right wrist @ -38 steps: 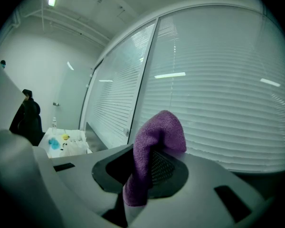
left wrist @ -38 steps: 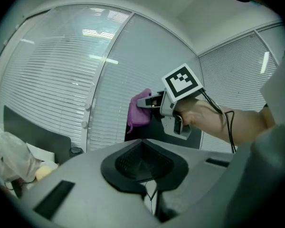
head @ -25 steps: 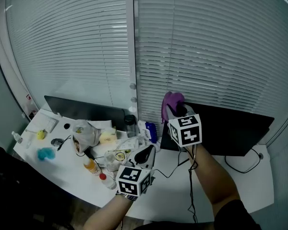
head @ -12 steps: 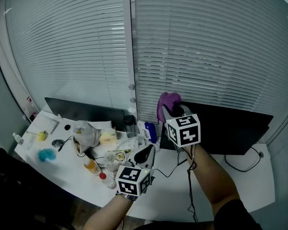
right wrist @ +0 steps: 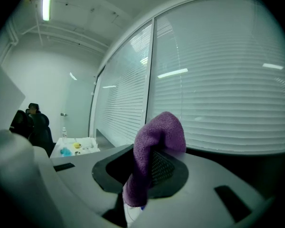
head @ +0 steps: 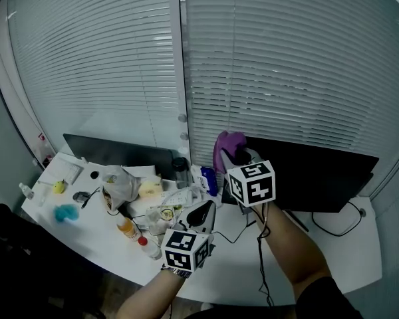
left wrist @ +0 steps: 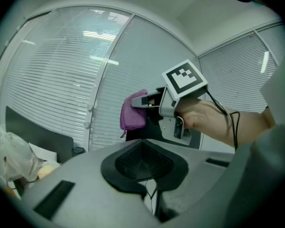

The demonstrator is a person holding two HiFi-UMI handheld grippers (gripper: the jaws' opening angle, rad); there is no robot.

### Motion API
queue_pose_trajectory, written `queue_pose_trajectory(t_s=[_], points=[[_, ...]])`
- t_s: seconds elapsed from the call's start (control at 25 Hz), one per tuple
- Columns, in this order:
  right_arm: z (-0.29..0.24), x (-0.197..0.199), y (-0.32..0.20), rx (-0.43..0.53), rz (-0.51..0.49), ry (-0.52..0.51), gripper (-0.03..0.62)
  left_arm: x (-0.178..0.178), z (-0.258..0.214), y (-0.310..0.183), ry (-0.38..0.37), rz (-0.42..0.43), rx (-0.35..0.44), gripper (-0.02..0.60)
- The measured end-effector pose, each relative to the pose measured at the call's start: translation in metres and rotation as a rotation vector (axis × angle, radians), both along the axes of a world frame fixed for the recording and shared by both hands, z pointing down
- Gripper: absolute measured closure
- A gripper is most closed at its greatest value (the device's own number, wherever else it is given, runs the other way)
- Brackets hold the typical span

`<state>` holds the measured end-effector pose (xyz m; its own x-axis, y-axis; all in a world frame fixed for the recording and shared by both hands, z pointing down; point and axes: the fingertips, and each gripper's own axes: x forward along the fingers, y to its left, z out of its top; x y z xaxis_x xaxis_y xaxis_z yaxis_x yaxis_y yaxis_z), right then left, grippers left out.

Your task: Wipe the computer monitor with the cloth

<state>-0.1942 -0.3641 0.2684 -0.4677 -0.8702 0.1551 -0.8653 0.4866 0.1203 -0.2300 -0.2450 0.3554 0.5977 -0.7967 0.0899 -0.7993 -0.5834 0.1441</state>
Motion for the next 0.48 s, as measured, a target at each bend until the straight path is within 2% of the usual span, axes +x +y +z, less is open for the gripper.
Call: queue_pose_trajectory(t_s=[0.48], points=[[0.017,0.0,-0.009,-0.056,0.002,-0.065,0.514,-0.002,0.016,0.0,-0.008,-0.001,-0.03,0.575]])
